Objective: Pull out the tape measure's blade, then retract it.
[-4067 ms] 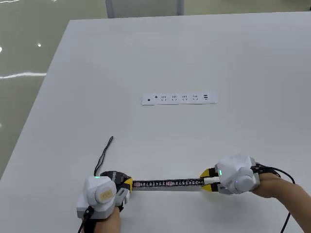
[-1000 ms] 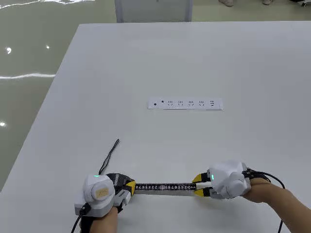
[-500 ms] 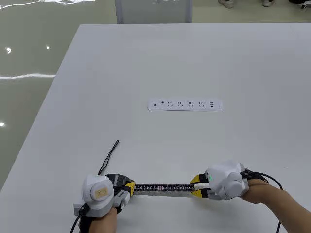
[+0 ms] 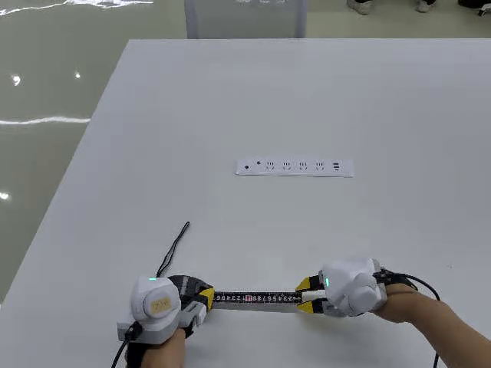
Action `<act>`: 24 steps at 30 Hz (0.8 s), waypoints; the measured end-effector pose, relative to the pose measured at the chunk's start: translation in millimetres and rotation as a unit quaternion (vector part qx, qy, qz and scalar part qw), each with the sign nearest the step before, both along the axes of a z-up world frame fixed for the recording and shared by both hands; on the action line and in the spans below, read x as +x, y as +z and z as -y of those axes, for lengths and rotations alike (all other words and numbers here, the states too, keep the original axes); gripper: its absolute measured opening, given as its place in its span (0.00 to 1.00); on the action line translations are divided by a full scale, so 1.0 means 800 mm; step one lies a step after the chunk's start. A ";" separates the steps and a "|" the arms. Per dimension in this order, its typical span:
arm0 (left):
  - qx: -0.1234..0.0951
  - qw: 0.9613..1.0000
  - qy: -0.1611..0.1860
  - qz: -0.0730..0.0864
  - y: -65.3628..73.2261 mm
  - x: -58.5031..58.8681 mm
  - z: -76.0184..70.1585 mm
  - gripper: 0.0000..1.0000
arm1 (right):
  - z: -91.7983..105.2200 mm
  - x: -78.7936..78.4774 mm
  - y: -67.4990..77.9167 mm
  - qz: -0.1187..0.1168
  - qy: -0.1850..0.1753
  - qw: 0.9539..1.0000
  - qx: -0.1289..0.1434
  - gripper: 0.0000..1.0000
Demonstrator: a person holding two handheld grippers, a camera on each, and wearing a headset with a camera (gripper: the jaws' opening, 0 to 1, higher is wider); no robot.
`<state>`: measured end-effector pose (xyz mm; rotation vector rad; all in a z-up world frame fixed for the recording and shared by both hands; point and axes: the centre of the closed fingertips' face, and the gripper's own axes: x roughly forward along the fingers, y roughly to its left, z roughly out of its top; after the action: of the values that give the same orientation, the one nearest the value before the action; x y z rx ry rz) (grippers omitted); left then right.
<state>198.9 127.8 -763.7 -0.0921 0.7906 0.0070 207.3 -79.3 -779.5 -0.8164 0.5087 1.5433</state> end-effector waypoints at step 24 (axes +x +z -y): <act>-0.001 1.000 0.001 -0.001 -0.012 0.007 -0.007 0.56 | -0.014 -0.003 0.003 -0.006 -0.002 1.000 0.006 0.13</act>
<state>204.1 133.0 -773.2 -0.0942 0.7917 0.0079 205.1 -67.9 -777.3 -0.7967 0.5092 1.5459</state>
